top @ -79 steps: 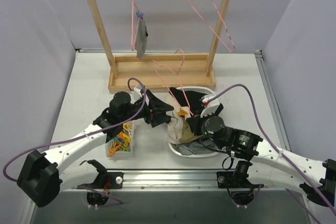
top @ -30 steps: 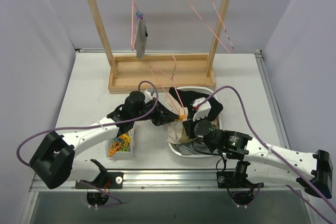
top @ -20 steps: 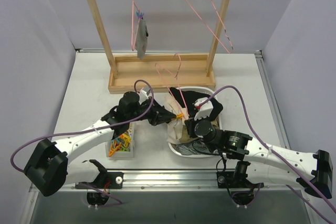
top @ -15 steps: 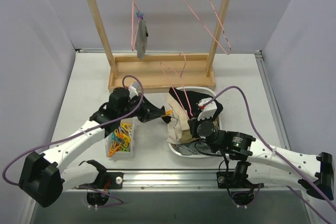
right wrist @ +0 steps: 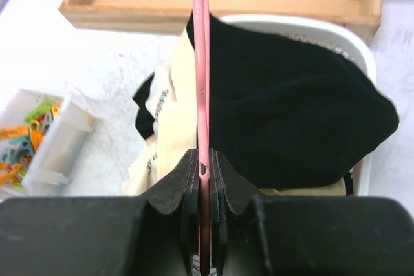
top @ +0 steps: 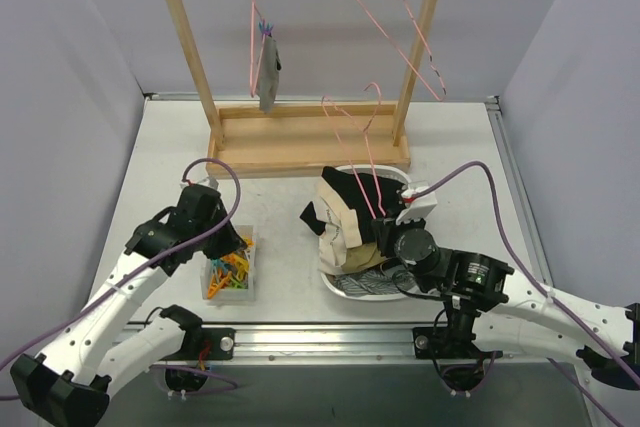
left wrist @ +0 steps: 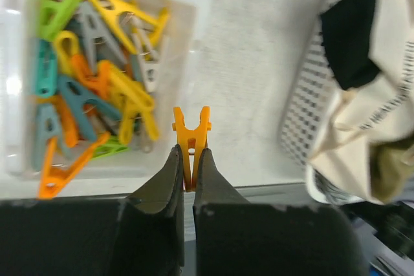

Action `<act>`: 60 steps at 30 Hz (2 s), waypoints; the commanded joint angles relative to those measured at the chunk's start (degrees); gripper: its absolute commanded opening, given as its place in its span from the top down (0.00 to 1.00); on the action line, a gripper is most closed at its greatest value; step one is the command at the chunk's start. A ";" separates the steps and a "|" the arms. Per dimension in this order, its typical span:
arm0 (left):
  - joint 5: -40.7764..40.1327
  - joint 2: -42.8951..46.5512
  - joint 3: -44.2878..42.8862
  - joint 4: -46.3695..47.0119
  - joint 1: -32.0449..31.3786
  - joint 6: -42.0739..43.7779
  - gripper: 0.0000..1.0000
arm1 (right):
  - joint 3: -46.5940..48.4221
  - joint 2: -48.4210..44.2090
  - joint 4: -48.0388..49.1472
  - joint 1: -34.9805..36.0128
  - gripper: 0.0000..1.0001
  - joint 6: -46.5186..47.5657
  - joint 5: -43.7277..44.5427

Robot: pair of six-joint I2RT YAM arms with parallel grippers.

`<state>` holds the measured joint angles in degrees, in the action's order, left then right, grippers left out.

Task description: Remove the underwear clipped to the hanger

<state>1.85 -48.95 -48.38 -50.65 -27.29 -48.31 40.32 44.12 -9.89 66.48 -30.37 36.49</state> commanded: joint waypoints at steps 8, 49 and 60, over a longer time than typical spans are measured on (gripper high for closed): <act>-21.28 -7.29 -9.28 -12.89 -4.18 4.10 0.74 | 19.00 9.66 1.19 0.06 1.00 9.88 7.98; -15.65 1.05 -10.06 -4.45 -3.30 7.18 0.03 | 62.26 41.85 -6.63 -36.16 0.92 15.87 -32.01; -18.19 2.19 -13.23 -2.79 -3.12 8.32 0.03 | 47.07 24.01 -8.38 -29.57 0.03 17.45 -27.44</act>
<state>-14.83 -47.46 -58.46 -56.45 -30.89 -41.28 90.41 72.42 -18.39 35.53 -13.37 6.81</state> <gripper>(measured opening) 0.972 0.963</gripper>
